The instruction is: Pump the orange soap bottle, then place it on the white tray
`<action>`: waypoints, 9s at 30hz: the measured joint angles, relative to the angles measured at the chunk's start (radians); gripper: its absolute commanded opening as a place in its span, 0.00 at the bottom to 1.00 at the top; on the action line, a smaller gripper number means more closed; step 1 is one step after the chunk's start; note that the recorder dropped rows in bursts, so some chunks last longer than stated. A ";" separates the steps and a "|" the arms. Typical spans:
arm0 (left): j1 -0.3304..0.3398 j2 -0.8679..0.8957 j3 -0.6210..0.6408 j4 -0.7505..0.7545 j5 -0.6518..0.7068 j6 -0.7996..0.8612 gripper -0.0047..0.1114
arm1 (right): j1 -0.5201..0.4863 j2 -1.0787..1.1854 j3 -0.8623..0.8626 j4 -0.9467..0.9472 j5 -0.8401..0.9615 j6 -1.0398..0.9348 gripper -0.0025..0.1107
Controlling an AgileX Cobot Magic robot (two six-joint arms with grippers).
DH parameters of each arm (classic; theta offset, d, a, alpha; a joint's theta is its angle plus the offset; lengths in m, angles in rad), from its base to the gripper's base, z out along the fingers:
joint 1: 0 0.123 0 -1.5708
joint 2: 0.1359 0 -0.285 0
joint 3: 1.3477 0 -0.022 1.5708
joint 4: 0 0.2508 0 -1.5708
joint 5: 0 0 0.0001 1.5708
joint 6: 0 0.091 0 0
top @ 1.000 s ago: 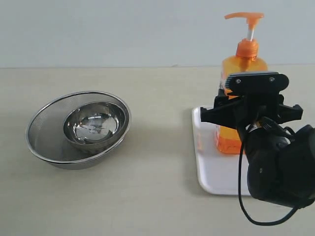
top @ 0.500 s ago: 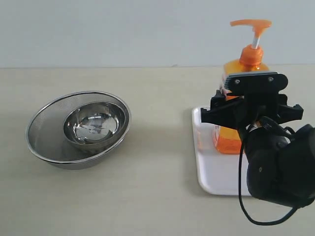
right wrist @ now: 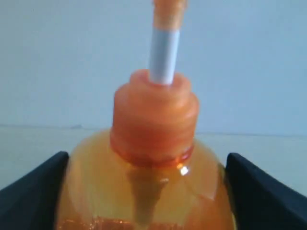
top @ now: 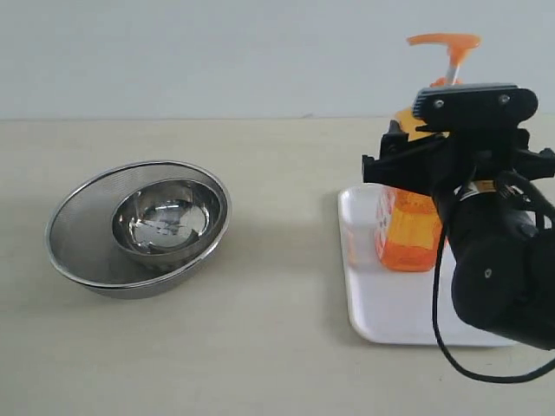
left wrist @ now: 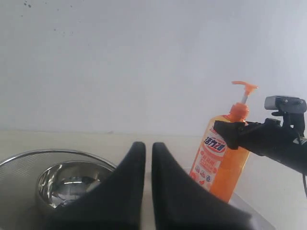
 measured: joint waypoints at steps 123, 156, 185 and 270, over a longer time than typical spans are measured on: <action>0.042 0.000 0.000 0.000 -0.001 0.150 0.08 | 0.000 -0.579 0.308 0.230 0.875 -0.176 0.02; 0.096 0.000 -0.013 -0.003 0.047 0.151 0.08 | 0.000 -0.579 0.308 0.230 0.870 -0.175 0.02; 0.096 0.000 0.000 1.558 0.056 -1.198 0.08 | 0.000 -0.579 0.308 0.230 0.843 -0.175 0.02; 0.096 0.000 0.000 1.621 0.101 -1.310 0.08 | -0.308 -1.108 0.312 0.230 1.080 -0.408 0.02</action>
